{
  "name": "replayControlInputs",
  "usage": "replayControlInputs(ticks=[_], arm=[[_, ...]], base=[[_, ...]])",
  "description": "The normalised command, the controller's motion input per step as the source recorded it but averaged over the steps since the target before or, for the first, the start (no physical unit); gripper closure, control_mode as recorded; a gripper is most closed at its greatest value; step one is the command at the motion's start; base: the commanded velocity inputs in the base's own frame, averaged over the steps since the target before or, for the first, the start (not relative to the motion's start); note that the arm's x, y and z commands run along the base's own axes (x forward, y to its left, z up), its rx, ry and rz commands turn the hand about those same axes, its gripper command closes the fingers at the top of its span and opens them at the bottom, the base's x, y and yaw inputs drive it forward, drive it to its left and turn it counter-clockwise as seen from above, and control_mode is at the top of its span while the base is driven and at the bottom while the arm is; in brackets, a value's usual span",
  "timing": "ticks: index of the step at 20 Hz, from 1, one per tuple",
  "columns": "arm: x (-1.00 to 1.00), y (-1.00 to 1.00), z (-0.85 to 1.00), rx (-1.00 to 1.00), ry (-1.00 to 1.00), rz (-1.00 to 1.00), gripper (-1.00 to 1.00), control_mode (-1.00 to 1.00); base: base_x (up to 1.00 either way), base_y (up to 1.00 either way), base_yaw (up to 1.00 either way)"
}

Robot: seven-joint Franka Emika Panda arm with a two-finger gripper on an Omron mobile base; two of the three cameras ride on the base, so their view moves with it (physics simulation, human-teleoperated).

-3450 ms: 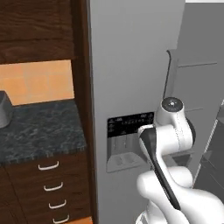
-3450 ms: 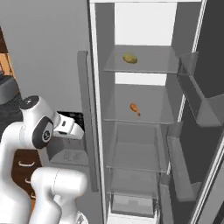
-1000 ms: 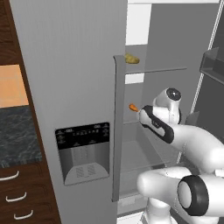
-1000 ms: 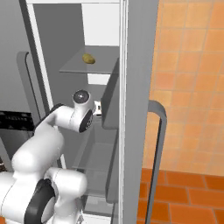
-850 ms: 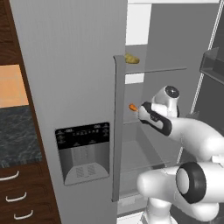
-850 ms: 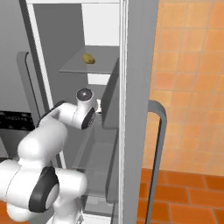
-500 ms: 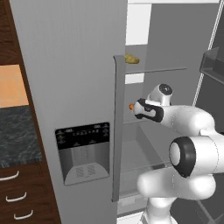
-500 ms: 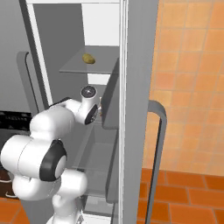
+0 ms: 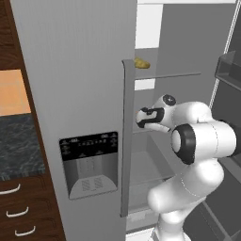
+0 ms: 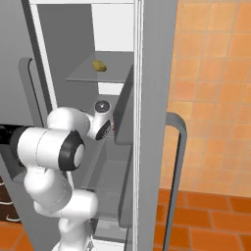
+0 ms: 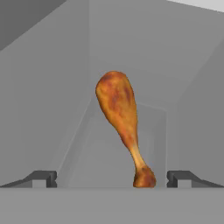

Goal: Place one potato and one chicken drumstick in each tupperware on the nearby counter, to pack two identical lunches.

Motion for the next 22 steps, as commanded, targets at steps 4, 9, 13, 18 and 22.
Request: replayControlInputs(ticks=[4,9,13,18,22], arm=[[0.46,0.05,-0.38,-0.03,0.00,0.05,-1.00,-1.00],[0.43,0.04,-0.37,-0.02,0.00,0.04,1.00,-1.00],[-0.12,0.06,-0.57,-0.02,-0.01,0.05,1.00,-1.00],[-0.93,0.06,-0.16,0.00,0.00,0.02,1.00,-1.00],[-1.00,0.01,0.62,0.00,0.09,0.00,1.00,-1.00]], base=[[0.00,0.00,0.00],[0.00,0.00,0.00],[0.00,0.00,0.00],[0.00,0.00,0.00],[0.00,0.00,0.00]])
